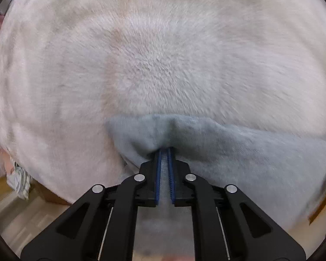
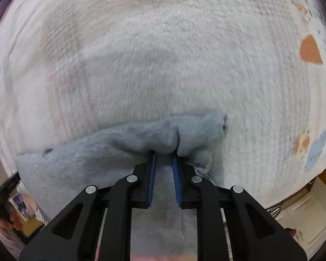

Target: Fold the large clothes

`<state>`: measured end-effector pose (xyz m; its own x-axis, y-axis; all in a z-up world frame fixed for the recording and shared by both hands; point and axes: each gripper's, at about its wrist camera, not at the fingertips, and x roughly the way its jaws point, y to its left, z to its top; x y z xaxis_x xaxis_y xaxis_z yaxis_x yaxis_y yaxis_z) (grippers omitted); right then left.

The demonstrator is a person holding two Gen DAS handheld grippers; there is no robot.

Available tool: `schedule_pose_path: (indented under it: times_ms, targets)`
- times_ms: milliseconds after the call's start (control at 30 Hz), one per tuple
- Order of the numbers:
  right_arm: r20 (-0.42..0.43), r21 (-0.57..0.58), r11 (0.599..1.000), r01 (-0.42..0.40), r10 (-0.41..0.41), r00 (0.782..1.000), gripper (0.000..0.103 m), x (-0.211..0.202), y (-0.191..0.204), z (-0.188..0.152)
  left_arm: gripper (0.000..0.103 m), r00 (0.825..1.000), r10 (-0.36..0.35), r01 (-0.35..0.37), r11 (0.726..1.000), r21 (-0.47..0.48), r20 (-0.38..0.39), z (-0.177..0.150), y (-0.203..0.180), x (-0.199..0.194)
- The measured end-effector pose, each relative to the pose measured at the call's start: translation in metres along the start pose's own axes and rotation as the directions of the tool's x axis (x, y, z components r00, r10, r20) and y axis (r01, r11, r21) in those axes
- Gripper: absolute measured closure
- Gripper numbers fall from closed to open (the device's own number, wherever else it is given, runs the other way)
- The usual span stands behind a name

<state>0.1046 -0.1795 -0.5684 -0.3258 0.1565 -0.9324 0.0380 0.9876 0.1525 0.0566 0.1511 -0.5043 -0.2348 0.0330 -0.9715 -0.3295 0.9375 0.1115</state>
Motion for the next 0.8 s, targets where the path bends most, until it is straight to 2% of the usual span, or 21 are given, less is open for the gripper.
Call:
schedule_pose_path:
  times_ms: [67, 133, 200, 267, 400, 467, 567, 600, 633, 667, 700, 767, 800]
  targets:
    - [-0.007, -0.010, 0.999, 0.038, -0.038, 0.999, 0.089, -0.012, 0.005, -0.002, 0.100, 0.999, 0.029, -0.029, 0.999, 0.027, -0.017, 0.003, -0.007, -0.007]
    - [0.056, -0.072, 0.997, 0.043, -0.039, 0.998, 0.086, -0.034, 0.015, -0.013, 0.100, 0.999, 0.025, -0.026, 0.997, 0.067, 0.029, -0.005, -0.009, -0.026]
    - [0.068, -0.099, 0.995, -0.020, 0.027, 0.997, 0.086, -0.047, 0.027, -0.024, 0.100, 0.998, 0.007, -0.012, 0.996, 0.085, 0.066, -0.016, -0.011, -0.046]
    - [0.074, -0.135, 0.985, -0.109, 0.120, 0.990, 0.086, -0.055, 0.048, -0.035, 0.100, 0.994, -0.056, 0.049, 0.995, 0.084, 0.090, -0.027, -0.016, -0.064]
    - [0.066, -0.252, 0.943, -0.216, 0.240, 0.969, 0.086, -0.049, 0.101, -0.043, 0.100, 0.980, -0.169, 0.157, 0.981, 0.115, 0.106, -0.037, -0.044, -0.081]
    - [0.045, -0.267, 0.937, -0.226, 0.247, 0.968, 0.085, -0.033, 0.109, -0.042, 0.100, 0.973, -0.214, 0.202, 0.971, 0.126, 0.091, -0.038, -0.063, -0.077]
    - [0.060, -0.299, 0.940, -0.167, 0.193, 0.979, 0.087, -0.017, 0.124, -0.039, 0.101, 0.982, -0.164, 0.152, 0.980, 0.128, 0.094, -0.037, -0.073, -0.056]
    - [0.066, -0.313, 0.935, -0.167, 0.197, 0.978, 0.088, -0.014, 0.122, -0.042, 0.098, 0.984, -0.143, 0.129, 0.983, 0.130, 0.106, -0.035, -0.075, -0.048]
    - [0.068, -0.336, 0.926, -0.171, 0.205, 0.976, 0.092, -0.013, 0.117, -0.042, 0.099, 0.984, -0.134, 0.118, 0.984, 0.133, 0.114, -0.036, -0.078, -0.045]
    - [0.069, -0.353, 0.923, -0.153, 0.188, 0.980, 0.103, -0.015, 0.107, -0.041, 0.100, 0.984, -0.121, 0.102, 0.984, 0.145, 0.127, -0.036, -0.075, -0.045]
    - [0.069, -0.348, 0.928, -0.136, 0.170, 0.983, 0.103, -0.018, 0.092, -0.040, 0.100, 0.985, -0.109, 0.088, 0.984, 0.154, 0.133, -0.040, -0.071, -0.045]
    - [0.051, -0.308, 0.933, -0.187, 0.212, 0.976, 0.103, -0.025, 0.060, -0.041, 0.100, 0.985, -0.096, 0.073, 0.984, 0.161, 0.141, -0.043, -0.059, -0.048]
    - [0.054, -0.285, 0.942, -0.179, 0.202, 0.978, 0.103, -0.029, 0.041, -0.041, 0.100, 0.983, -0.116, 0.095, 0.984, 0.152, 0.141, -0.048, -0.039, -0.050]
